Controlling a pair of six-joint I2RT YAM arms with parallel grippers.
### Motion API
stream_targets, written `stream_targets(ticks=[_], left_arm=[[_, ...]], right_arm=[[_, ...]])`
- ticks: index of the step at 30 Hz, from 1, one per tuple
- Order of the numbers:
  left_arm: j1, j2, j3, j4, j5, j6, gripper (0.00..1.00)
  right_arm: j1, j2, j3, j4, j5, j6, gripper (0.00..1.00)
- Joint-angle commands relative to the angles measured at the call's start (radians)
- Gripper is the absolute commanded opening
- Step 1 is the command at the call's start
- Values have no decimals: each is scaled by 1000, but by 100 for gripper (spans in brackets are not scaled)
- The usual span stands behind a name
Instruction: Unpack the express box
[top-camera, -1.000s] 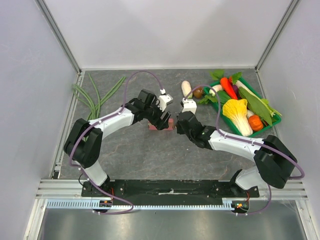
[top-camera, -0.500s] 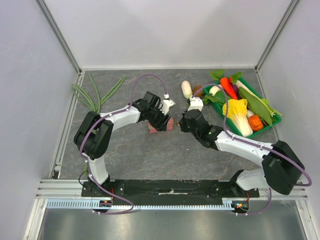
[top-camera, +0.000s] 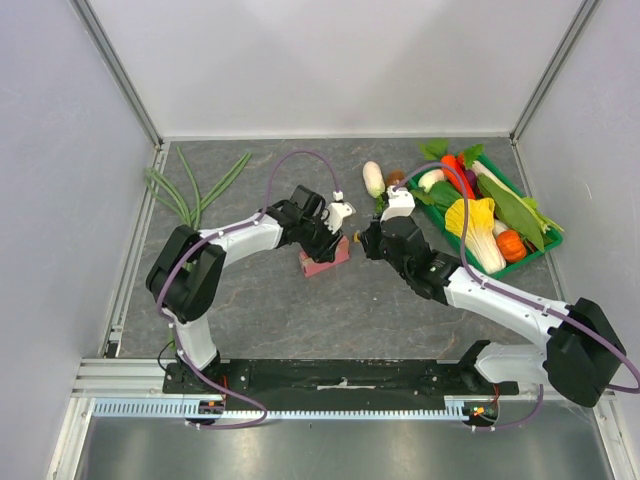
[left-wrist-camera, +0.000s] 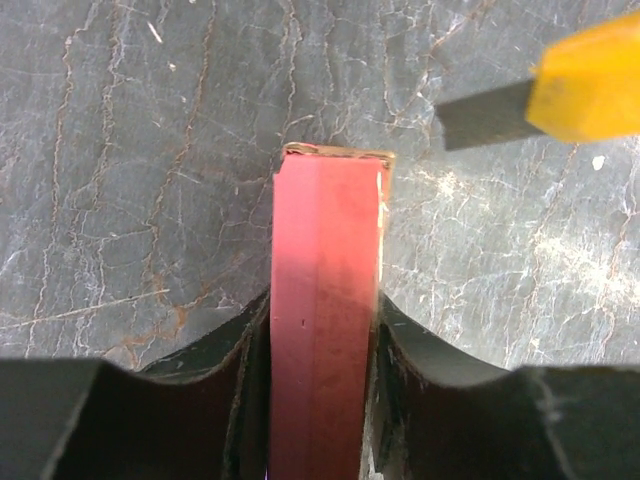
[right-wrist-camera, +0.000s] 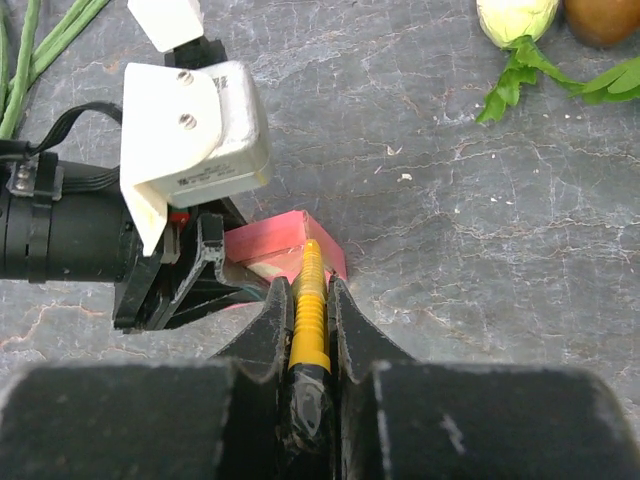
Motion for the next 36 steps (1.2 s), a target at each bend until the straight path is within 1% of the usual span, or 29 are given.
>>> stream_targets(ticks=[1, 6, 9, 13, 16, 19, 21, 22, 25, 28, 36], left_arm=[[-21, -85, -42, 29, -10, 72, 42], [-62, -145, -135, 95, -81, 81, 40], [-93, -170, -178, 121, -115, 63, 40], [-119, -177, -206, 138, -144, 38, 52], [-122, -183, -205, 141, -145, 27, 57], [-122, -194, -200, 139, -138, 21, 58], [-122, -199, -203, 142, -133, 20, 54], [-122, -199, -203, 142, -130, 21, 50], [-124, -196, -201, 142, -121, 20, 41], [-125, -194, -206, 144, -119, 24, 37], [-138, -199, -228, 159, -162, 41, 34]], right_arm=[[-8, -17, 11, 61, -5, -34, 0], [-31, -26, -5, 83, -21, -17, 0], [-48, -43, -24, 104, -63, -8, 0], [-65, -61, -68, 132, -140, 1, 0], [-74, -76, -94, 138, -178, 7, 0], [-82, -101, -113, 149, -221, 7, 0], [-84, -110, -119, 161, -246, 0, 0], [-84, -113, -125, 163, -254, -6, 0], [-87, -118, -133, 173, -283, -11, 0], [-87, -112, -137, 183, -297, -13, 0], [-88, -100, -128, 153, -266, -13, 0]])
